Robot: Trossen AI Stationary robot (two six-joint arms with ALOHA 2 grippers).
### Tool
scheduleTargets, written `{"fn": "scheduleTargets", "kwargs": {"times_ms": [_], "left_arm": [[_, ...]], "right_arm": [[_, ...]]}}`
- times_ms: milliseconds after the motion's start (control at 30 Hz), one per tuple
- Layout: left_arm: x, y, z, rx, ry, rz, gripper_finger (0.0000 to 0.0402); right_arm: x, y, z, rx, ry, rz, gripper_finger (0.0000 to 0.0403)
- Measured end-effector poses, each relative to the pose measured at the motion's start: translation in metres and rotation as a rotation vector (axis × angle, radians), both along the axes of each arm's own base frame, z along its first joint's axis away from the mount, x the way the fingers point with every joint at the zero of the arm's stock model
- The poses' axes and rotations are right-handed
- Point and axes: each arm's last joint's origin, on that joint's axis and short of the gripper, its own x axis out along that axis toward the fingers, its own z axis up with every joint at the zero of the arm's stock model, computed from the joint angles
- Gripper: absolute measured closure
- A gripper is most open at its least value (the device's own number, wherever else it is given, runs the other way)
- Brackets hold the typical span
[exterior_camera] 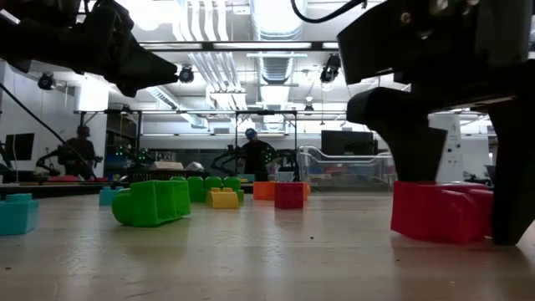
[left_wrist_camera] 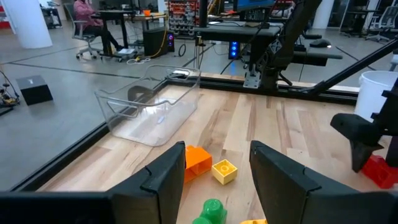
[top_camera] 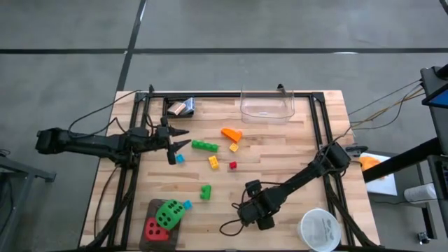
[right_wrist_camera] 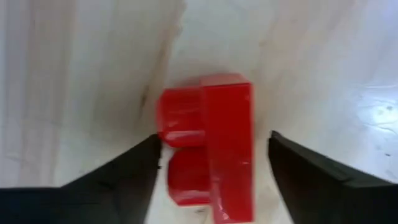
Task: Pick & Place Toys
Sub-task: Put the bottom red game piece into the transparent bin
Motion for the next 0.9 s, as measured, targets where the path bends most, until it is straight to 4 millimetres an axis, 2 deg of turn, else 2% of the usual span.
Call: {"fn": "scheduleTargets", "kwargs": {"times_ms": [167,200,367,500,733,900], "left_arm": [[0.0,0.0,0.0,0.0,0.0,0.0,0.0224],[0.0,0.0,0.0,0.0,0.0,0.0,0.0224],[0.0,0.0,0.0,0.003,0.0,0.0,0.0224],[0.0,0.0,0.0,0.008,0.001,-0.001,0.0224],[0.0,0.0,0.001,0.011,-0.005,-0.002,0.0224],[0.0,0.0,0.001,0.011,-0.007,-0.002,0.0224]], "right_arm": [[-0.001,0.002,0.0,0.004,0.0,0.021,0.0241],[-0.002,0.002,0.001,-0.007,-0.002,0.03,0.0251],[-0.002,0.0,0.006,-0.068,-0.041,0.061,0.0251],[0.003,0.003,0.017,-0.052,-0.138,0.094,0.0251],[0.029,0.006,0.024,0.07,-0.478,0.211,0.0251],[0.042,-0.015,0.027,0.161,-0.702,0.284,0.0251]]}}
